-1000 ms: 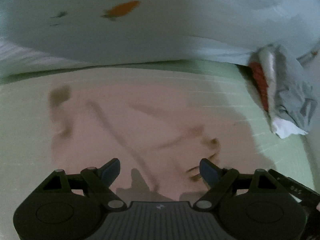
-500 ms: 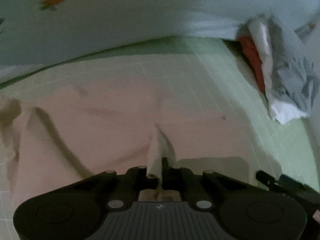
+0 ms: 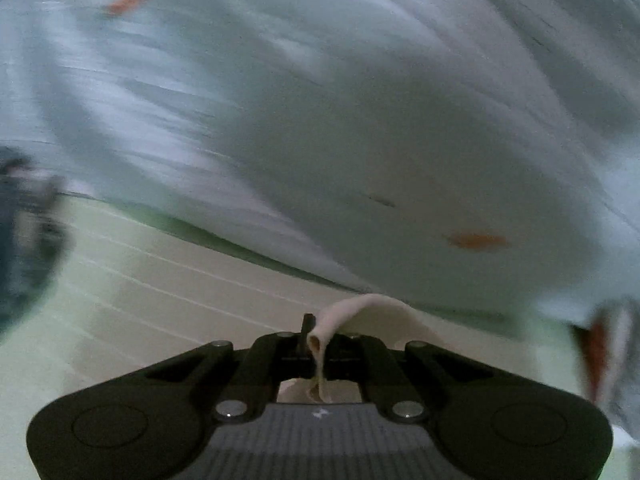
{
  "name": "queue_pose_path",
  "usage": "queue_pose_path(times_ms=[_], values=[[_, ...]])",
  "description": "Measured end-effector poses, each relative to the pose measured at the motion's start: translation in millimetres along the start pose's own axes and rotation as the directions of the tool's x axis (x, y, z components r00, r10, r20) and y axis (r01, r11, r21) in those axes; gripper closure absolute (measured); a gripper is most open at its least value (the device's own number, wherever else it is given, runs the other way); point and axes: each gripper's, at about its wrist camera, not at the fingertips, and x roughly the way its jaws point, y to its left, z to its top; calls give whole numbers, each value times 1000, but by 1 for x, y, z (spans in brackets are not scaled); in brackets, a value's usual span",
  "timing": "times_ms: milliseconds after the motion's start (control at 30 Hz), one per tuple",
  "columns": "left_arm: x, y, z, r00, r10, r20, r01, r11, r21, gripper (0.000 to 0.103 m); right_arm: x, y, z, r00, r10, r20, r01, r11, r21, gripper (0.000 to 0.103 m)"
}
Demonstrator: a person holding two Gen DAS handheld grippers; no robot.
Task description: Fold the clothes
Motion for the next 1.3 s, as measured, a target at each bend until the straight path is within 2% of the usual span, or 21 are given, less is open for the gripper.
queue_pose_path(times_ms=[67,167,200,233,267,300,333,367,433,533,600,667,800,967,1067,1133,1300], values=[[2,30,0,998,64,14,-64,998,-23,100,-3,8,0,1000,-1,1,1,999,-32,10],[11,66,-14,993,115,-5,-115,990,-84,95,-7,16,1,1000,-6,5,6,998,-62,10],[13,75,-20,991,132,-16,-133,986,-98,88,-8,19,2,1000,-8,7,8,997,-71,10],[16,80,-25,987,159,-36,-162,981,-105,70,-9,21,2,1000,-9,8,10,997,-81,10],[18,85,-30,981,184,-55,-189,976,-111,59,-11,24,2,1000,-11,9,12,996,-91,10],[20,89,-33,977,204,-67,-211,970,-120,39,-12,26,3,1000,-12,11,13,995,-101,10],[18,92,-38,974,217,-65,-224,965,-134,28,-14,29,3,1000,-14,12,15,994,-111,10],[13,95,-43,974,219,-53,-225,962,-154,26,-15,32,3,1000,-15,14,17,993,-121,10],[2,98,-55,981,188,-45,-193,963,-189,14,-21,35,1,1000,3,29,1,991,-135,10],[-9,92,-73,992,98,-75,-111,975,-194,13,-31,40,-6,998,37,52,-29,987,-157,3],[-17,85,-85,994,51,-98,-68,981,-183,13,-38,43,-13,995,82,57,-72,985,-158,0],[-29,74,-99,993,24,-115,-44,985,-167,13,-46,45,-21,989,135,54,-125,979,-158,0],[-50,58,-119,986,5,-169,-23,994,-105,13,-65,51,-46,983,175,55,-162,967,-195,0],[-80,48,-142,986,-9,-169,9,1000,3,13,-80,58,-81,989,147,15,-139,963,-229,0],[-93,52,-155,986,-24,-165,27,1000,15,13,-84,58,-96,992,123,-17,-124,969,-216,0],[-96,56,-161,981,-32,-191,36,999,17,13,-84,54,-105,992,125,-35,-129,975,-179,2],[-106,65,-174,975,-32,-220,45,998,55,13,-85,53,-117,992,120,-42,-125,983,-133,17]])
